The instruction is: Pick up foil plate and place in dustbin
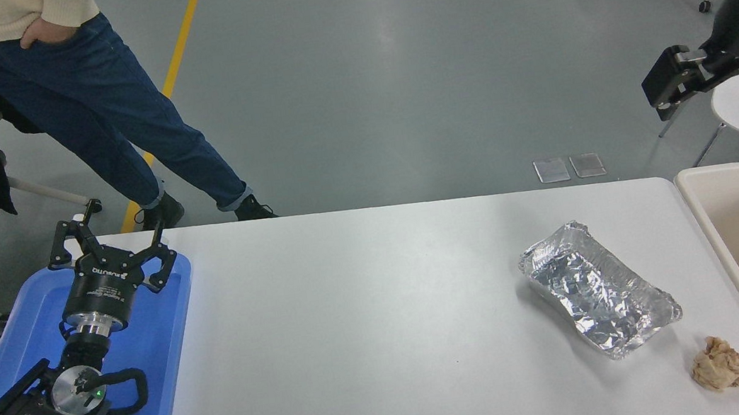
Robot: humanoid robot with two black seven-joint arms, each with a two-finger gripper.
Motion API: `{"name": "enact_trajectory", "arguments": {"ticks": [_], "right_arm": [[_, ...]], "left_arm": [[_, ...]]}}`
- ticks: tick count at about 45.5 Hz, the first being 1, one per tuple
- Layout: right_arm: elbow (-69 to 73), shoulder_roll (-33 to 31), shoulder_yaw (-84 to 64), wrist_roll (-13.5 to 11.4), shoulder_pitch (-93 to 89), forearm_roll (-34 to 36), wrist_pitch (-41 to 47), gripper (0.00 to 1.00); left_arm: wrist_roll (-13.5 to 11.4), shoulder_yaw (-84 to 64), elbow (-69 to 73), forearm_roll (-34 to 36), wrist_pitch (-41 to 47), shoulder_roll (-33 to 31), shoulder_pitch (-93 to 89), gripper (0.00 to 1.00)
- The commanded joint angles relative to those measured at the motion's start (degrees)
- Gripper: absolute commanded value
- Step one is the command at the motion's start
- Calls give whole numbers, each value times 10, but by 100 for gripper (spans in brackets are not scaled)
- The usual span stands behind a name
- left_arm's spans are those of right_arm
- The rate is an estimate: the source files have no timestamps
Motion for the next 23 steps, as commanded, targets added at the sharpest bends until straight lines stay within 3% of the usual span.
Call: {"name": "enact_trajectory", "arguments": {"ticks": [1, 23], "right_arm": [[-7, -4, 2, 0, -26, 1, 0, 100], [-35, -10, 74, 0, -175, -18, -18, 100]], "left_arm": [[0, 0, 0, 0, 0, 0, 0, 100], [0, 0, 0, 1, 0, 0, 0, 100]]}}
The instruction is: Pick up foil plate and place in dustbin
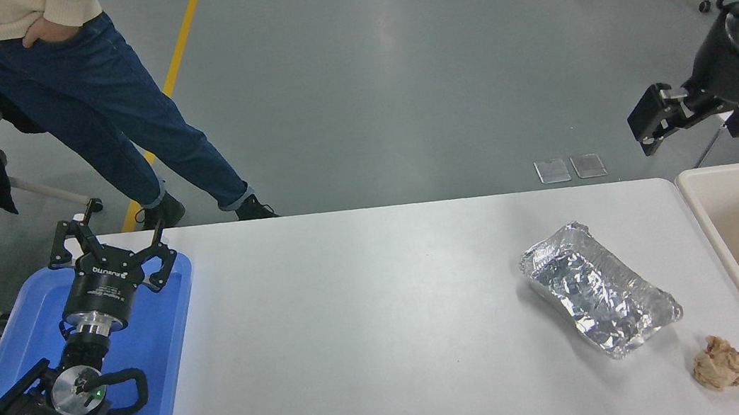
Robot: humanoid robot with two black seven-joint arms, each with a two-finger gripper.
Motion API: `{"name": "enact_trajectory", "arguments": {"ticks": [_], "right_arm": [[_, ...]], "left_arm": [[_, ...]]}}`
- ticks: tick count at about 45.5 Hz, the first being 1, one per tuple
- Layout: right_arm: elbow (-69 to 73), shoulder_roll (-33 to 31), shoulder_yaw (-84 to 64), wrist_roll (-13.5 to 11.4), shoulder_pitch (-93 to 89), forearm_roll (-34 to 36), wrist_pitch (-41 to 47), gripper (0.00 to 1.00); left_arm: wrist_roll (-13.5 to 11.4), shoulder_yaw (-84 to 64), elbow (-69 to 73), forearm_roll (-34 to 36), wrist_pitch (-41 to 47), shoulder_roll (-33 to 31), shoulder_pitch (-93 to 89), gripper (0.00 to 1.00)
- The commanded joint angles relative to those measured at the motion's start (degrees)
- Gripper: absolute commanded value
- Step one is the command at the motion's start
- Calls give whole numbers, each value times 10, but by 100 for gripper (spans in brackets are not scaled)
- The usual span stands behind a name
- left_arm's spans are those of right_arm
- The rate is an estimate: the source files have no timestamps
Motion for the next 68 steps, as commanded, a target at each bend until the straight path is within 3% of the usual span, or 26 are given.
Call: {"name": "enact_trajectory", "arguments": {"ticks": [1, 18, 26, 37, 44, 50, 68], "right_arm": [[-6, -2, 19, 0, -69, -17, -30, 100], [-8, -11, 99, -1, -215, -227, -201, 98], [-16, -11, 125, -1, -293, -287, -271, 98], [-160, 16, 179, 1, -446, -297, -331, 98], [-209, 38, 181, 1, -494, -301, -359, 91], [-250, 56, 181, 2, -544, -302, -397, 91], [-325, 90, 182, 2, -602, -302, -403, 91]], "left_arm": [[0, 0, 0, 0, 0, 0, 0, 100], [0, 0, 0, 0, 0, 0, 1, 100], [0, 0, 0, 0, 0, 0, 1, 100], [-1, 0, 0, 0, 0, 0, 0, 100], [-1, 0, 0, -1, 0, -1, 1, 100], [-1, 0, 0, -1, 0, 0, 1, 100], [-1, 0, 0, -1, 0, 0, 1, 100]]}}
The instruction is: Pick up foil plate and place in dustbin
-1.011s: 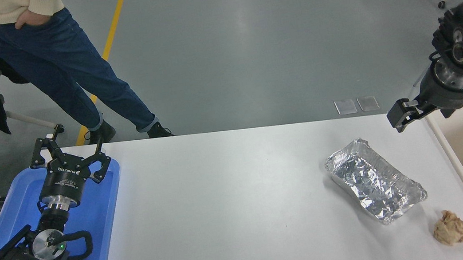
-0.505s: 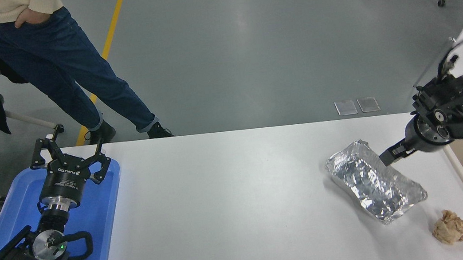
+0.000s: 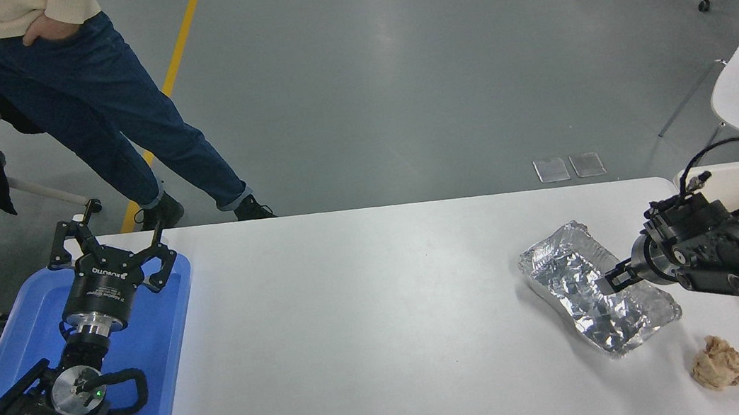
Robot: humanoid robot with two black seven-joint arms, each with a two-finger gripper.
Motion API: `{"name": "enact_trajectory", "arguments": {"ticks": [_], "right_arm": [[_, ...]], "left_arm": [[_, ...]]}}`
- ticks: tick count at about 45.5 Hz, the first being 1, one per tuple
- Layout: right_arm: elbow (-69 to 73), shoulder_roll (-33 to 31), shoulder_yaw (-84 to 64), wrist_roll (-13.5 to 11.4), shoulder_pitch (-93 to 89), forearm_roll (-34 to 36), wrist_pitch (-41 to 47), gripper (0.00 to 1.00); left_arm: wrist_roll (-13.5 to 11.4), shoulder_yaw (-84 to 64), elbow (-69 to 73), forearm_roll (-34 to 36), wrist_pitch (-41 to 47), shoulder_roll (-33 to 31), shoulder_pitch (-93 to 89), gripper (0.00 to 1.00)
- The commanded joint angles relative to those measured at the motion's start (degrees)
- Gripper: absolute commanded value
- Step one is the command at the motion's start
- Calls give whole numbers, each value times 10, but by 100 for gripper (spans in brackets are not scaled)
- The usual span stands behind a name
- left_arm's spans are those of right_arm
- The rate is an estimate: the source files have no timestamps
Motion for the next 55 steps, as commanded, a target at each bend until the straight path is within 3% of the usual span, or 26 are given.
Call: {"name": "enact_trajectory", "arguments": {"ticks": [1, 8, 17, 22, 40, 55], "right_arm": [[-49, 20, 2, 0, -43, -2, -13, 90], [-56, 19, 4, -1, -48, 4, -30, 76], [-38, 12, 4, -1, -42, 12, -23, 18], [-20, 8, 4, -1, -39, 25, -21, 0], [104, -46, 0, -1, 17, 87, -19, 0], [289, -118, -43, 1, 151, 91, 31, 0]], "left_arm": [[0, 0, 1, 0, 0, 0, 0, 100], [0, 0, 0, 0, 0, 0, 0, 100], [0, 0, 0, 0, 0, 0, 0, 100], [0, 0, 0, 0, 0, 0, 0, 100], [0, 0, 0, 0, 0, 0, -1, 100], [1, 0, 0, 0, 0, 0, -1, 100]]}}
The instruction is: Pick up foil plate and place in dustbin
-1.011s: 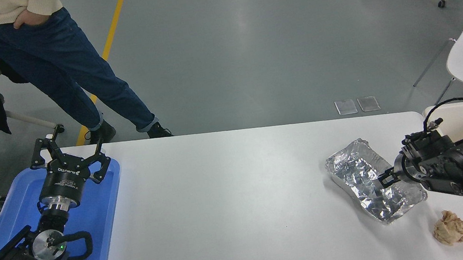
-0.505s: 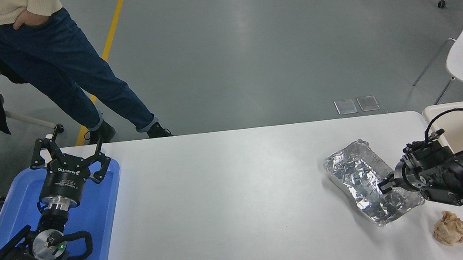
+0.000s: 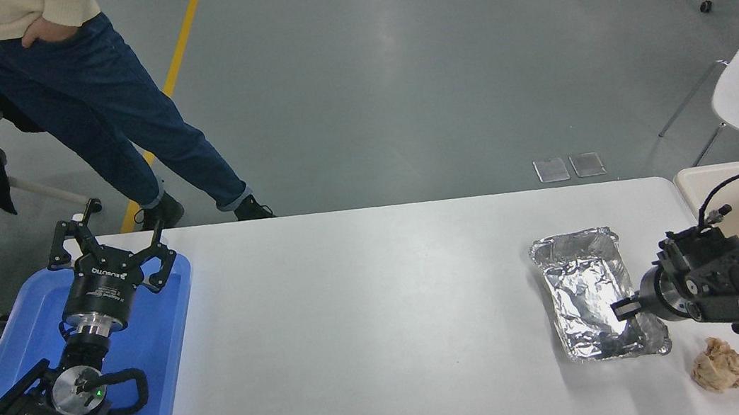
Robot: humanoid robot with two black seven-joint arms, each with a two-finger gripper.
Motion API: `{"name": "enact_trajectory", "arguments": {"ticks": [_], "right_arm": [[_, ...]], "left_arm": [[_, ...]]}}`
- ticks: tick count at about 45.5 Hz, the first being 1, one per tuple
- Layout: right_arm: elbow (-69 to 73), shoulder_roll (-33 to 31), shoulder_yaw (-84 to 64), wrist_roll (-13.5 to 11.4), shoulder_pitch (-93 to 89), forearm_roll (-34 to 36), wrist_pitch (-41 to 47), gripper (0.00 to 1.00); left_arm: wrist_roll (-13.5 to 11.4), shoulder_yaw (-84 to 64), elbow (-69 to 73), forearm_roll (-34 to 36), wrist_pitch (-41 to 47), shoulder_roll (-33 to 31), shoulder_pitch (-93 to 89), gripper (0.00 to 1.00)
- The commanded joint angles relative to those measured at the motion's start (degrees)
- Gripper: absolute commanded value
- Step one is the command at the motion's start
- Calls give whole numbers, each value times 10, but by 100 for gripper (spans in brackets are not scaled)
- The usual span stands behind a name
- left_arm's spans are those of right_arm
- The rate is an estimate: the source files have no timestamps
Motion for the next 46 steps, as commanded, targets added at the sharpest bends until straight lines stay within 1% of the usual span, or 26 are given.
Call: {"name": "enact_trajectory", "arguments": {"ticks": [1, 5, 12, 16, 19, 24, 32, 46], "right_arm": [[128, -49, -31, 1, 100, 11, 43, 0], [165, -60, -45, 1, 150, 29, 92, 0], [194, -59, -88, 1, 260, 146, 225, 0], [210, -58, -112, 1, 323, 192, 291, 0], [224, -59, -119, 1, 361, 207, 327, 0], [244, -59, -129, 1, 432, 211, 395, 0], [246, -60, -173, 1, 546, 277, 395, 0], [247, -70, -223, 1, 656, 300, 395, 0]], "left_arm": [[0, 0, 0, 0, 0, 0, 0, 100], [0, 0, 0, 0, 0, 0, 0, 100], [0, 0, 0, 1, 0, 0, 0, 100], [1, 0, 0, 1, 0, 0, 0, 100], [0, 0, 0, 1, 0, 0, 0, 100], [0, 0, 0, 1, 0, 0, 0, 100], [0, 0, 0, 0, 0, 1, 0, 100], [0, 0, 0, 0, 0, 1, 0, 100]]}}
